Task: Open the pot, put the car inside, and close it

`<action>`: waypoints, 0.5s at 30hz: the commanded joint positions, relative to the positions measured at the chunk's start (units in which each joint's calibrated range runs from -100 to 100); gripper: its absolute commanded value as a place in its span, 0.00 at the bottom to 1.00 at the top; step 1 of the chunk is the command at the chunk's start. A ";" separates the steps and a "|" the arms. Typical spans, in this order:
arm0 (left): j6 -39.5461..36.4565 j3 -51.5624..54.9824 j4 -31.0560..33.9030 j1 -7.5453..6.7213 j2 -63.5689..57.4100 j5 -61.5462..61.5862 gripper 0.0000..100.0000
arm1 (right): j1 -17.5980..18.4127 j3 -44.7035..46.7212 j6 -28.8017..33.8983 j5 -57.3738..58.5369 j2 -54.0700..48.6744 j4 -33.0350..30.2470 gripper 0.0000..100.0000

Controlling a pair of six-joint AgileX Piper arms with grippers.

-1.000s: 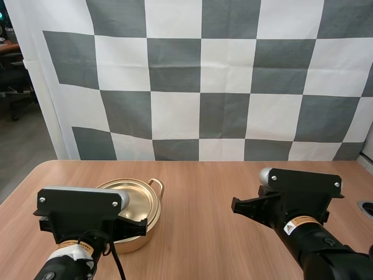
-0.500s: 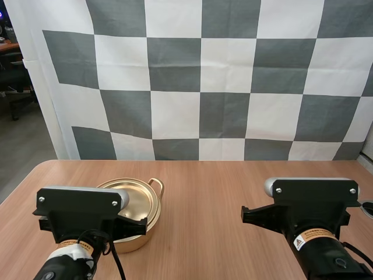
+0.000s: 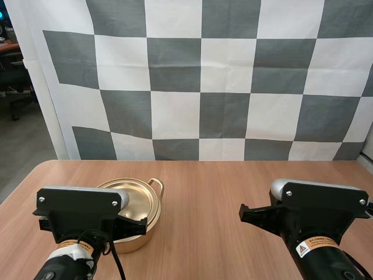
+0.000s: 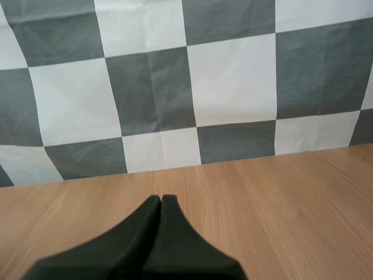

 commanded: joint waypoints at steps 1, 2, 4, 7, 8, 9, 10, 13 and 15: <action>0.00 0.00 -0.03 0.03 0.00 -0.01 0.00 | 0.04 0.18 -0.01 3.76 0.00 0.23 0.00; 0.00 0.00 -0.03 0.03 0.00 -0.01 0.00 | 0.04 0.18 -0.01 3.76 0.00 0.23 0.00; 0.00 0.00 -0.03 0.03 0.00 -0.01 0.00 | 0.04 0.18 -0.01 3.76 0.00 0.35 0.00; 0.00 0.00 -0.03 0.03 0.00 -0.01 0.00 | 0.04 0.18 -0.01 3.76 0.00 0.45 0.00; 0.00 0.00 -0.03 0.03 0.00 -0.01 0.00 | 0.04 0.18 -0.01 3.76 0.00 0.45 0.00; 0.00 0.00 -0.03 0.03 0.00 -0.01 0.00 | 0.04 0.18 -0.01 3.76 0.00 0.45 0.00; 0.00 0.00 -0.03 0.03 0.00 -0.01 0.00 | 0.04 0.18 -0.01 3.76 0.00 0.45 0.00; 0.00 0.00 -0.03 0.03 0.00 -0.01 0.00 | 0.04 0.18 -0.01 3.76 0.00 0.45 0.00; 0.00 0.00 -0.03 0.03 0.00 -0.01 0.00 | 0.04 0.18 -0.01 3.76 0.00 0.45 0.00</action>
